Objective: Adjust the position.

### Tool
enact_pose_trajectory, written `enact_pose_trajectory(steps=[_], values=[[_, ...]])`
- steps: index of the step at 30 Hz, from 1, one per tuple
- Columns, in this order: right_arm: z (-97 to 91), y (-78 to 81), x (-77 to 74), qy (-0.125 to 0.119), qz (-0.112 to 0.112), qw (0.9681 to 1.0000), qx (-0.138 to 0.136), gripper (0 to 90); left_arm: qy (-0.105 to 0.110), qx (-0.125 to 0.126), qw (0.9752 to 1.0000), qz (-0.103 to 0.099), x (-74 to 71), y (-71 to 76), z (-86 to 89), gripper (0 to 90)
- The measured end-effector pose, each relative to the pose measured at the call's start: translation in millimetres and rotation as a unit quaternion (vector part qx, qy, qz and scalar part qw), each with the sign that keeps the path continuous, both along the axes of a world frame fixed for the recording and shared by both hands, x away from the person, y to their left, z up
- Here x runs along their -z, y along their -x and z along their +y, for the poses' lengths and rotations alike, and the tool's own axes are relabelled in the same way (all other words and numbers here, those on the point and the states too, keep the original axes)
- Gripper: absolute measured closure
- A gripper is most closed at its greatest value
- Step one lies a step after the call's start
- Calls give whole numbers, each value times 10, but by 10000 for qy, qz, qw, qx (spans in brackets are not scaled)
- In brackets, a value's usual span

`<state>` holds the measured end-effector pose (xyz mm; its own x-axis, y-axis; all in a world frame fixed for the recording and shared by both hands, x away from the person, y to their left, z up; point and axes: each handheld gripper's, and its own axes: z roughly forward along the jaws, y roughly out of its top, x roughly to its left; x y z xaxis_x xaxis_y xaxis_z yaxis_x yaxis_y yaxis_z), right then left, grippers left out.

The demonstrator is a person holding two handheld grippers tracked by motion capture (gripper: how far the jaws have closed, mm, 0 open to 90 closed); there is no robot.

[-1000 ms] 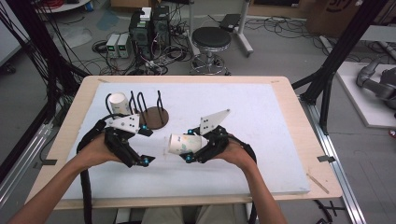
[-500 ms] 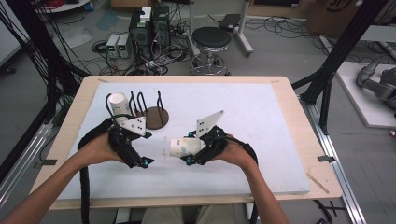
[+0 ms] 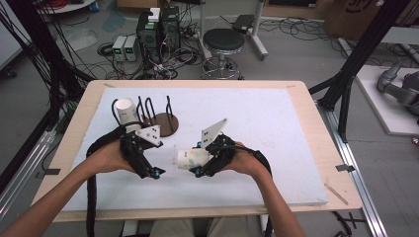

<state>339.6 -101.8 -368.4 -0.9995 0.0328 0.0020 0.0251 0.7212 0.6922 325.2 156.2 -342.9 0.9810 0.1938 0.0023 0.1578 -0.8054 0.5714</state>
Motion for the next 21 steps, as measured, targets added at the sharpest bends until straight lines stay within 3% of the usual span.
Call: enact_pose_trajectory(steps=[11,21], values=[[76,4,-9,307,-6,9995,-48,308,-118,7,9999,51,34,-19,-60,93],[137,5,-27,444,-36,9989,-114,307,-235,139,9996,58,47,-25,-154,96]])
